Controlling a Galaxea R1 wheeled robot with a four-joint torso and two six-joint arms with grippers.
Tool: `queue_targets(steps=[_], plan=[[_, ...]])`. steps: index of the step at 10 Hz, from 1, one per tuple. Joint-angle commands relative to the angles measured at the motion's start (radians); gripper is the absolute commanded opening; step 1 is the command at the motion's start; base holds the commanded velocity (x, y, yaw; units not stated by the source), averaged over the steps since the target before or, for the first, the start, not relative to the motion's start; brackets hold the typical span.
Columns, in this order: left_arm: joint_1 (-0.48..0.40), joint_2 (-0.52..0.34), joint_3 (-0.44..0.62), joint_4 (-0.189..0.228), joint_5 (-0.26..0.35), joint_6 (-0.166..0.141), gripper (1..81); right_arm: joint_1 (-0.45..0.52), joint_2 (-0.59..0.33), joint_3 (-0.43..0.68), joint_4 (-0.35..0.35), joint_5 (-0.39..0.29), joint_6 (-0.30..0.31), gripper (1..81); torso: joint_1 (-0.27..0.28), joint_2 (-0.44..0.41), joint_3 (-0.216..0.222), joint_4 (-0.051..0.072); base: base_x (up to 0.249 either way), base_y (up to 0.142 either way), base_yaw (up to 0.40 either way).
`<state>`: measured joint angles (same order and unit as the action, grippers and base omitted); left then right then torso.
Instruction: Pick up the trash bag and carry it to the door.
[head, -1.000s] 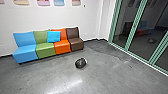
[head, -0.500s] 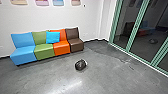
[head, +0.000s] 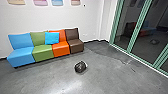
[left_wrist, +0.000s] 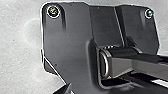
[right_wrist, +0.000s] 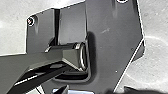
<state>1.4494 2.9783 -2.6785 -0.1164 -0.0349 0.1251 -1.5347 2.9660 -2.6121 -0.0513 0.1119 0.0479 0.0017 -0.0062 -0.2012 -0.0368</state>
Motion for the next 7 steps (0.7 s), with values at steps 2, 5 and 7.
queue_targets(steps=[2, 5, 7], plan=[[-0.031, -0.002, 0.000, -0.008, 0.056, -0.004, 81.1, 0.017, 0.004, 0.005, -0.018, -0.061, -0.013, 81.1, 0.000, 0.000, 0.000, 0.000, 0.166, 0.000, 0.000], [-0.031, 0.001, 0.000, -0.008, 0.053, -0.004, 81.1, 0.026, 0.009, 0.005, -0.024, -0.064, -0.014, 81.1, 0.000, 0.000, 0.000, 0.000, 0.166, 0.000, 0.000], [-0.033, 0.001, 0.000, -0.009, 0.053, -0.005, 81.1, 0.026, 0.009, 0.006, -0.025, -0.070, -0.014, 81.1, 0.000, 0.000, 0.000, 0.000, 0.166, 0.000, 0.000]])
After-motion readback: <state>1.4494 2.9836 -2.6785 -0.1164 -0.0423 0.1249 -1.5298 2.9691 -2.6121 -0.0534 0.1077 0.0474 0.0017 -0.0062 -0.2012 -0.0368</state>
